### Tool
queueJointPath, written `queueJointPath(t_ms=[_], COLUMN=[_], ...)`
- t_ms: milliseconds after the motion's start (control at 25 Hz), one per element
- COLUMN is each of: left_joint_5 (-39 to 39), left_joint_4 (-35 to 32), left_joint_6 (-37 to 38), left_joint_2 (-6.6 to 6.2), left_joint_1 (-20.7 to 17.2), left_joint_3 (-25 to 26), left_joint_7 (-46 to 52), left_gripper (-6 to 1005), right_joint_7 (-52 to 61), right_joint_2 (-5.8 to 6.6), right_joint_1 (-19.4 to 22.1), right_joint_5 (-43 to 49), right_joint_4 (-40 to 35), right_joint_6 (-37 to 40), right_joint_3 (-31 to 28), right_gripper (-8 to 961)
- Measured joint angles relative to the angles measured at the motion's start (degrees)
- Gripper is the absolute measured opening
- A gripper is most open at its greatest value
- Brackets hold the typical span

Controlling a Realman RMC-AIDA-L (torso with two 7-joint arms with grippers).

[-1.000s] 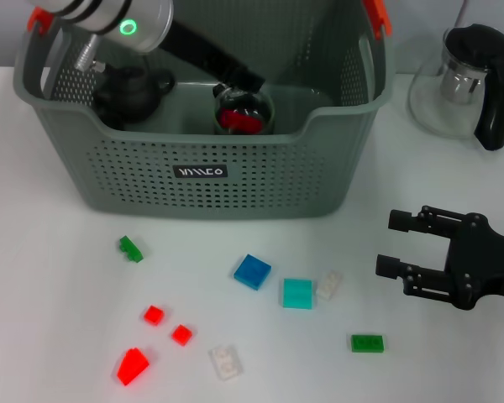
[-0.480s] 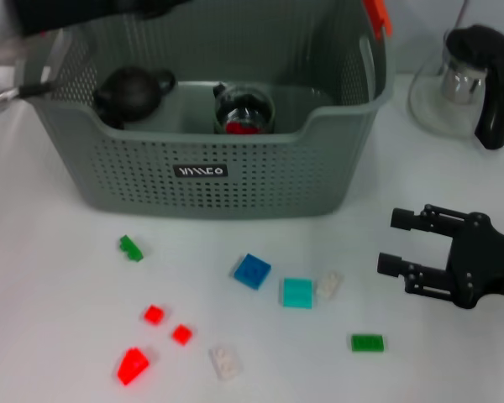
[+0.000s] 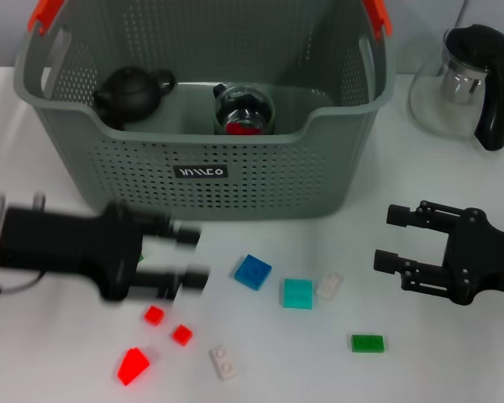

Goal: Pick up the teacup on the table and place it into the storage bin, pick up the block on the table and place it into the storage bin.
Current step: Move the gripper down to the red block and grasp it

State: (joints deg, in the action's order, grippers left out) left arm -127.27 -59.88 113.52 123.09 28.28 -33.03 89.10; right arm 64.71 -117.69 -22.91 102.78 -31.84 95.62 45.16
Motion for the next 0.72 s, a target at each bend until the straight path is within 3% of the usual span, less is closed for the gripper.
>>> queueJointPath(t_ms=[240,720], left_joint_5=[-12.84,-19.25], left_joint_4=[-0.79,2.78], left_joint_6=[-1.67,-9.76], left_joint_2=[1.10,1.72], left_joint_1=[-1.69,-4.55], left_joint_3=[-2.58,-1.47], left_joint_7=[-6.91,-18.46], left_gripper=[599,597], right_joint_7=[0.22,0.33], right_joint_2=[0.00,-0.08], right_joint_1=[-0.03,0.39], right_joint_5=[0.05,0.06], right_joint_4=[0.03,0.03], right_joint_6=[-0.05,-0.04], right_joint_3=[0.26,-0.16], right_gripper=[740,740])
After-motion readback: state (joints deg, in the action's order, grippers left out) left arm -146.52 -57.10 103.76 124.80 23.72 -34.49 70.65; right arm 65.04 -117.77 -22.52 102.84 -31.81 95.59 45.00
